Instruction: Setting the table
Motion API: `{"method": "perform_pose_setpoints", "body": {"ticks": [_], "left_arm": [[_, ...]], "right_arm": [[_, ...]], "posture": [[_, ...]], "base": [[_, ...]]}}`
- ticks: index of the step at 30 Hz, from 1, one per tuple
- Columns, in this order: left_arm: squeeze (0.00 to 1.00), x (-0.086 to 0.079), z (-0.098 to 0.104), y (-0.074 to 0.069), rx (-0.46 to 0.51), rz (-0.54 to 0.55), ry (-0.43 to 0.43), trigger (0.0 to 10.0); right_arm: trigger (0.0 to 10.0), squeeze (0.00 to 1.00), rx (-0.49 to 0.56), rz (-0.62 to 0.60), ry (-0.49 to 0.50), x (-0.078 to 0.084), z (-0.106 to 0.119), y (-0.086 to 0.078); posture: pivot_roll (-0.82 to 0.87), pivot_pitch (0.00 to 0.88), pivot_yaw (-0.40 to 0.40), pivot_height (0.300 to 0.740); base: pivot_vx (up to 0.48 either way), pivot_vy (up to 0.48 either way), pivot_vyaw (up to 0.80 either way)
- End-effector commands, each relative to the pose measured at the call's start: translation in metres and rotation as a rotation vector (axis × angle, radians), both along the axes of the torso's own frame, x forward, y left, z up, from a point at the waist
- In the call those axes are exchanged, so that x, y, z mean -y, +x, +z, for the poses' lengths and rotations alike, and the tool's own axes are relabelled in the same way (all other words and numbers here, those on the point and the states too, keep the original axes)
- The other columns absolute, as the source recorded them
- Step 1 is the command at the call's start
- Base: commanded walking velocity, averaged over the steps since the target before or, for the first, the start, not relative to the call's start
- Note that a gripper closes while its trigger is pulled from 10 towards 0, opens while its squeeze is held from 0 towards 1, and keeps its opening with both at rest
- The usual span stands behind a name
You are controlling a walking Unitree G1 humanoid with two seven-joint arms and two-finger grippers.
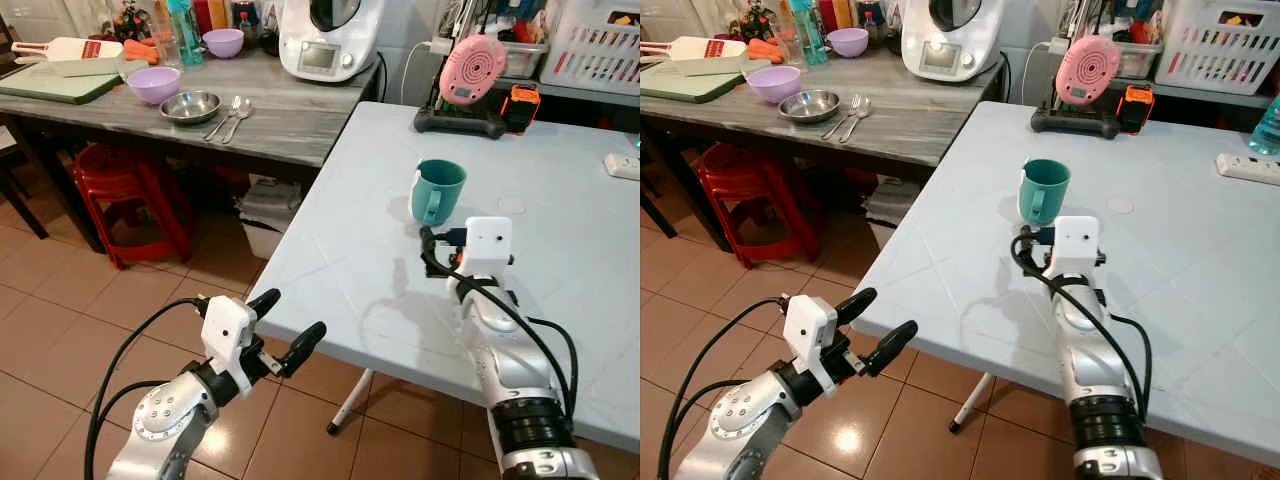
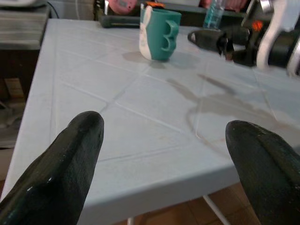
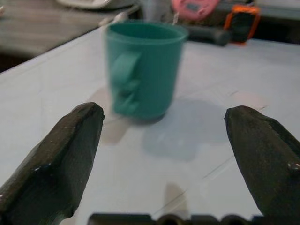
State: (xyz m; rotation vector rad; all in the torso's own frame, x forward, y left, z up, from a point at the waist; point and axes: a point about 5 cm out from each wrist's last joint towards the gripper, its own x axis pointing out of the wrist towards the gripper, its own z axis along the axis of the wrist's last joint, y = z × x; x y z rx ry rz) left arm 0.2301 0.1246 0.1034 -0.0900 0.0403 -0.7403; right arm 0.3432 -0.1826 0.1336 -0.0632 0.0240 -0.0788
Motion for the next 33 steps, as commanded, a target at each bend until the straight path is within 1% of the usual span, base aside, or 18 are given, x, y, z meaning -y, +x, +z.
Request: {"method": "perform_pose_setpoints", "body": {"ticks": [1,4,6,9,13,15,17,20,27,32,33], "left_arm": [[0.00,0.001,0.004,0.000,0.006,-0.023,-0.005,10.0],[0.00,0.003,0.008,0.000,0.019,-0.044,-0.006,10.0],[0.00,0.002,0.013,-0.003,0.024,-0.051,-0.009,10.0],[0.00,0.001,0.014,-0.005,0.023,-0.051,-0.005,10.0],[0.00,-0.001,0.015,-0.010,0.010,-0.047,0.000,10.0],[0.00,-0.003,0.015,-0.016,-0.004,-0.043,0.007,10.0],[0.00,-0.004,0.015,-0.018,-0.006,-0.040,0.008,10.0],[0.00,-0.005,0.017,-0.022,-0.016,-0.032,0.010,10.0],[0.00,-0.006,0.018,-0.024,-0.020,-0.028,0.013,10.0],[0.00,0.000,0.027,-0.023,-0.003,-0.064,-0.051,10.0],[0.00,0.004,0.031,-0.024,0.000,-0.090,-0.072,10.0]], "right_arm": [[10.0,0.00,0.030,0.002,0.009,0.000,0.007,0.006],[10.0,0.00,0.030,0.004,0.007,0.000,0.009,0.010],[10.0,0.00,0.035,-0.002,-0.014,0.001,0.012,0.017],[10.0,0.00,0.035,-0.004,-0.015,0.001,0.013,0.022],[10.0,0.00,0.036,-0.002,-0.019,0.002,0.014,0.027],[10.0,0.00,0.038,0.006,-0.026,0.001,0.015,0.032],[10.0,0.00,0.040,0.007,-0.027,0.001,0.016,0.033],[10.0,0.00,0.036,0.018,-0.028,-0.002,0.018,0.039],[10.0,0.00,0.048,0.056,-0.029,-0.013,0.022,0.044],[10.0,0.00,0.053,0.065,-0.029,-0.016,0.024,0.047],[10.0,0.00,0.060,0.064,-0.033,-0.015,0.027,0.048]], "posture": [[0.05,0.045,0.023,0.740],[0.05,0.048,0.024,0.740],[0.07,0.075,0.029,0.740],[0.08,0.094,0.030,0.740],[0.09,0.116,0.030,0.740],[0.10,0.136,0.029,0.740],[0.11,0.149,0.029,0.740],[0.12,0.163,0.029,0.740],[0.12,0.168,0.028,0.740],[0.12,0.166,0.029,0.740],[0.12,0.163,0.023,0.740]], "base": [[0.000,0.000,0.00],[0.000,0.000,0.00],[0.000,0.000,0.00],[0.000,0.000,0.00],[0.000,0.000,0.00],[0.000,0.000,0.00],[0.000,0.000,0.00],[0.000,0.000,0.00],[0.000,0.000,0.00],[0.000,0.000,0.00],[0.000,0.000,0.00]]}}
